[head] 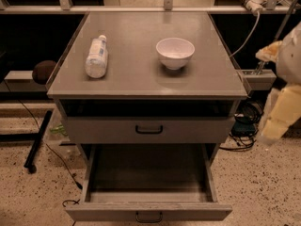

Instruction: Close middle drawer

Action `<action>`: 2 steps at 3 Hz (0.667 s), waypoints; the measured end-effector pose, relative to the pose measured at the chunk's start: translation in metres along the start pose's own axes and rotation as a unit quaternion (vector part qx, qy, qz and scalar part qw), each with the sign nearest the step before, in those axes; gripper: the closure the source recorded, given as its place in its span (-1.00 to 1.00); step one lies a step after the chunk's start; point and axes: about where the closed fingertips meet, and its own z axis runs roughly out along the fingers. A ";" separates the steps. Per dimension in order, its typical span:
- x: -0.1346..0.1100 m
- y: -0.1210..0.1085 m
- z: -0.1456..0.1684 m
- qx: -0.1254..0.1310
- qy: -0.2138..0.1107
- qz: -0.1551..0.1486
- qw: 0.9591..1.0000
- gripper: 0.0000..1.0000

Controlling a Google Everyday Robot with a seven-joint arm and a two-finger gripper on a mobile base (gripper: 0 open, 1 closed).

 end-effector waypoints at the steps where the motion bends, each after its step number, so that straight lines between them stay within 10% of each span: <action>1: 0.001 0.034 0.029 0.005 -0.041 0.008 0.999 -1.00; 2: 0.008 0.069 0.087 -0.009 -0.096 0.025 0.995 -1.00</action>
Offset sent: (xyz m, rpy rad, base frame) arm -0.0610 0.0433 -0.2356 0.3765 -0.0035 -0.0376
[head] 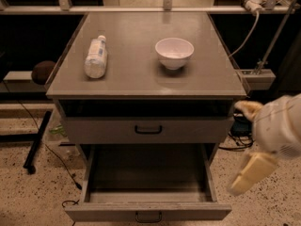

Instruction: Close middle drawer

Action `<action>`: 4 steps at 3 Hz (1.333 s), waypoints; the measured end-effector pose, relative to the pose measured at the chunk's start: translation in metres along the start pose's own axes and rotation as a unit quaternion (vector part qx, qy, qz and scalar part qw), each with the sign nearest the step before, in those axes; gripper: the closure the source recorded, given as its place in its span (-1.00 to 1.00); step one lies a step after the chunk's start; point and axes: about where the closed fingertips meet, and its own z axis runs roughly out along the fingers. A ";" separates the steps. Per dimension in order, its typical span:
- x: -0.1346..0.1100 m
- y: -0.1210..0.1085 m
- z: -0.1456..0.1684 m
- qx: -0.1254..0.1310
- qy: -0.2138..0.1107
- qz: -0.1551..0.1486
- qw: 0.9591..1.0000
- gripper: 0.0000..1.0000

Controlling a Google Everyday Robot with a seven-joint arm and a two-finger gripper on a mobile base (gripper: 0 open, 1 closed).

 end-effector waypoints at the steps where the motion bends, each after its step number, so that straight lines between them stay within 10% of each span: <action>1: 0.034 0.039 0.097 -0.019 -0.050 0.049 0.997 -1.00; 3: 0.047 0.043 0.120 -0.032 -0.057 0.045 0.997 -1.00; 4: 0.076 0.067 0.170 -0.058 -0.064 0.057 0.995 -0.62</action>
Offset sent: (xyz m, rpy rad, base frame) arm -0.0111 0.0179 -0.0740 0.1169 0.0426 -0.0128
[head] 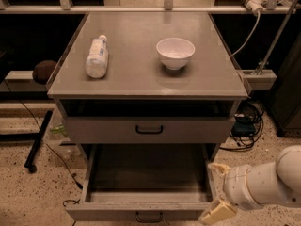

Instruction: Close middle drawer

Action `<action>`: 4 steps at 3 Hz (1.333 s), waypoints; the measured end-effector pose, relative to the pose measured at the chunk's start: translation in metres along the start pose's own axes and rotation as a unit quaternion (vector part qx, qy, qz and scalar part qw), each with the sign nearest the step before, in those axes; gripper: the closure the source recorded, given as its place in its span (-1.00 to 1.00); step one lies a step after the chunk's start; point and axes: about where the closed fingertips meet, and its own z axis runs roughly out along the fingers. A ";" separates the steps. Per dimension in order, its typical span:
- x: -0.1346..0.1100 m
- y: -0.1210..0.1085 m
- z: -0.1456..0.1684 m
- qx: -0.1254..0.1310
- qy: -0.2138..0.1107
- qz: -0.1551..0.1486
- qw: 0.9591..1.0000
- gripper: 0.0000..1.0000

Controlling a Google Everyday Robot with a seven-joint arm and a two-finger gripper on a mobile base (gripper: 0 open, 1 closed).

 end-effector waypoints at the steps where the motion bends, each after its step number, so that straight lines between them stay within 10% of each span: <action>1: 0.036 0.016 0.049 -0.032 -0.010 0.011 0.999 -0.16; 4: 0.098 0.025 0.162 -0.074 -0.031 0.039 0.996 1.00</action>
Offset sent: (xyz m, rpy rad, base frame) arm -0.0254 0.0086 -0.1854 0.1286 0.1573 0.0276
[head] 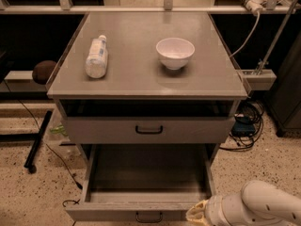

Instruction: Close middle drawer

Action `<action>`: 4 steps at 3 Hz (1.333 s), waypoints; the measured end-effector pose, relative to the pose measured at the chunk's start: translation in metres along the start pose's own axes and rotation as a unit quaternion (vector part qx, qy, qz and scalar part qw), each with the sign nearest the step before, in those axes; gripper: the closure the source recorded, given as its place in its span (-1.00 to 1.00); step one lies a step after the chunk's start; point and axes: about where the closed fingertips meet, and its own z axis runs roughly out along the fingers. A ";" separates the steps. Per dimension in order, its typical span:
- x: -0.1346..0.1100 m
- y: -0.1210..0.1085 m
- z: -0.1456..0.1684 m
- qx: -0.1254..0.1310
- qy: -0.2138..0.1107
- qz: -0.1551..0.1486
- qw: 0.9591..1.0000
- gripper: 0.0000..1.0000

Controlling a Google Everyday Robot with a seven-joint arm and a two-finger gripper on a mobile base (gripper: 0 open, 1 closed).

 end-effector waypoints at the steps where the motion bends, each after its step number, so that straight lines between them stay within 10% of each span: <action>1: 0.008 -0.007 0.023 -0.004 -0.004 0.000 1.000 1.00; 4: -0.010 -0.035 0.051 -0.001 -0.020 -0.046 0.999 -0.30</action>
Offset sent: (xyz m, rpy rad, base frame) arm 0.0229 0.0199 -0.0547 0.0293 -0.0119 0.0470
